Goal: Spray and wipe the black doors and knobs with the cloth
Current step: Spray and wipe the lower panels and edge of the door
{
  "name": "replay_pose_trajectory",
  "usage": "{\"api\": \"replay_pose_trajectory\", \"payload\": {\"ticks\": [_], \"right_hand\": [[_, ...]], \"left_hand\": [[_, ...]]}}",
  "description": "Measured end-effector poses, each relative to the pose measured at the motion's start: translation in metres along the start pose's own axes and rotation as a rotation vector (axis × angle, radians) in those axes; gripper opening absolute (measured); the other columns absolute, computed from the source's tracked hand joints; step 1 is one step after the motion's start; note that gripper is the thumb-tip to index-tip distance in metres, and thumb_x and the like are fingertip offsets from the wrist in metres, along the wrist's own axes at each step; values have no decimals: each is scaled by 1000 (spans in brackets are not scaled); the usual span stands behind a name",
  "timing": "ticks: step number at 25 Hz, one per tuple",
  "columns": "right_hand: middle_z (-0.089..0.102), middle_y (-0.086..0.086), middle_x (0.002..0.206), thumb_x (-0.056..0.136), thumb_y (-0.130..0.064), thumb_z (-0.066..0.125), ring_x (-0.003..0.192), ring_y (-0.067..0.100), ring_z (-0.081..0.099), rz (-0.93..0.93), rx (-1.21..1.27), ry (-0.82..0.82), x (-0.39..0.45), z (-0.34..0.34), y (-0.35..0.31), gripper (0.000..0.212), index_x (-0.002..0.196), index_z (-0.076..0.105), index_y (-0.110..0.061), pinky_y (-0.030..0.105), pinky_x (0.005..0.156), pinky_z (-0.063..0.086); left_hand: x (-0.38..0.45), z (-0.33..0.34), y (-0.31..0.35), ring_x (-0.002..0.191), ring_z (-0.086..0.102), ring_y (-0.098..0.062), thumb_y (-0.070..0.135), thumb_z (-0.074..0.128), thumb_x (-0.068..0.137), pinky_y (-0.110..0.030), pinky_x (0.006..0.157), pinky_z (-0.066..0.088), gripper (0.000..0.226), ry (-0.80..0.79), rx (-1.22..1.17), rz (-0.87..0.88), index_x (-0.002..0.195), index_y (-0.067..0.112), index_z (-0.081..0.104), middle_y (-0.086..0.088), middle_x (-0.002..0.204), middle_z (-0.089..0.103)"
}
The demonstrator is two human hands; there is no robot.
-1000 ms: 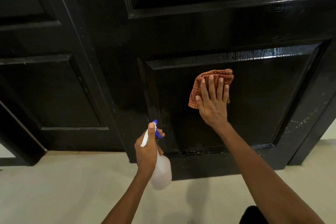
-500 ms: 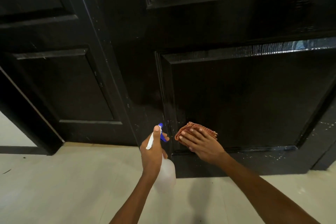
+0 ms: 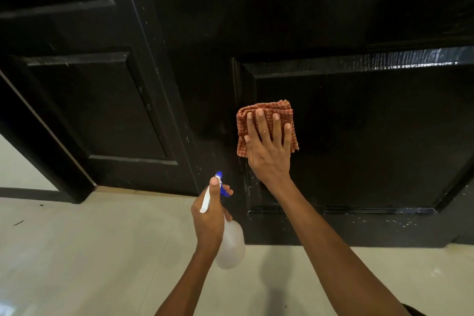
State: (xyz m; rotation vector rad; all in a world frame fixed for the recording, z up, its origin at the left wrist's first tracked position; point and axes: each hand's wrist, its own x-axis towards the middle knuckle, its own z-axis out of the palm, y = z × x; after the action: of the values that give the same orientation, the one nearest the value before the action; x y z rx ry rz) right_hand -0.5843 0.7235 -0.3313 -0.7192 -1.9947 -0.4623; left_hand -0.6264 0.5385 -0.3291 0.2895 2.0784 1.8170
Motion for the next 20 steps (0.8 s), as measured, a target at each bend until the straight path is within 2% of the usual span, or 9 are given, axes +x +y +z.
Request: {"api": "replay_pose_trajectory", "payload": {"ticks": [2,5,7,8,10,12,14,16,20], "right_hand": [[-22,5,171,99,-38,57,156,33,-22,-50,17,-116,-47,19,0,93,166,-4,-21,53,125,-14],[-17,2,172,77,-36,86,157,30,-21,-171,18,-391,-151,49,10,123,165,2,-22,52,126,-13],[-18,0,172,73,-33,89,158,28,-17,-247,27,-531,-206,63,19,131,166,-3,-24,51,126,4],[-18,-1,172,74,-32,88,159,28,-9,-275,60,-584,-221,67,23,132,165,-7,-25,49,123,12],[-19,-2,172,82,-32,81,157,24,8,-327,68,-648,-231,68,28,122,165,-8,-24,46,123,16],[-20,-3,172,92,-33,70,158,21,-2,-376,30,-649,-228,63,29,106,166,-4,-24,44,128,1],[-18,-2,172,97,-36,64,159,22,-15,-338,15,-605,-215,56,29,97,166,-3,-24,43,127,-11],[-15,-1,173,98,-39,60,159,22,-16,-265,-5,-505,-179,47,28,95,166,-4,-24,44,127,-15],[-16,-1,173,102,-38,39,158,26,-17,-177,-22,-230,-82,22,17,77,166,-2,-23,46,127,-13]], "left_hand": [[1,0,-5,61,60,-21,70,41,76,-30,59,54,70,-8,16,10,98,12,73,-5,84,71],[3,2,-15,58,59,-19,70,40,76,-28,56,53,69,-22,36,11,96,12,73,-4,85,71],[5,5,-23,56,57,-19,70,39,76,-27,55,52,68,-31,52,-14,94,13,73,-6,80,69],[5,6,-27,56,56,-19,69,39,75,-26,54,50,67,-33,60,-30,93,13,73,-7,77,67],[2,8,-35,56,56,-18,69,39,75,-25,53,49,69,-44,77,-39,94,13,73,-9,76,66],[-1,9,-41,56,57,-19,70,39,75,-24,52,50,72,-58,82,-31,96,11,74,-9,79,69],[-4,10,-39,57,57,-18,69,39,76,-23,51,51,70,-66,63,-27,95,12,74,-8,79,69],[-4,10,-35,59,57,-19,69,39,76,-26,54,52,69,-57,46,-17,93,12,74,-8,80,69],[1,8,-29,60,58,-18,71,39,75,-35,66,55,67,-20,41,-18,90,16,74,-3,75,68]]}}
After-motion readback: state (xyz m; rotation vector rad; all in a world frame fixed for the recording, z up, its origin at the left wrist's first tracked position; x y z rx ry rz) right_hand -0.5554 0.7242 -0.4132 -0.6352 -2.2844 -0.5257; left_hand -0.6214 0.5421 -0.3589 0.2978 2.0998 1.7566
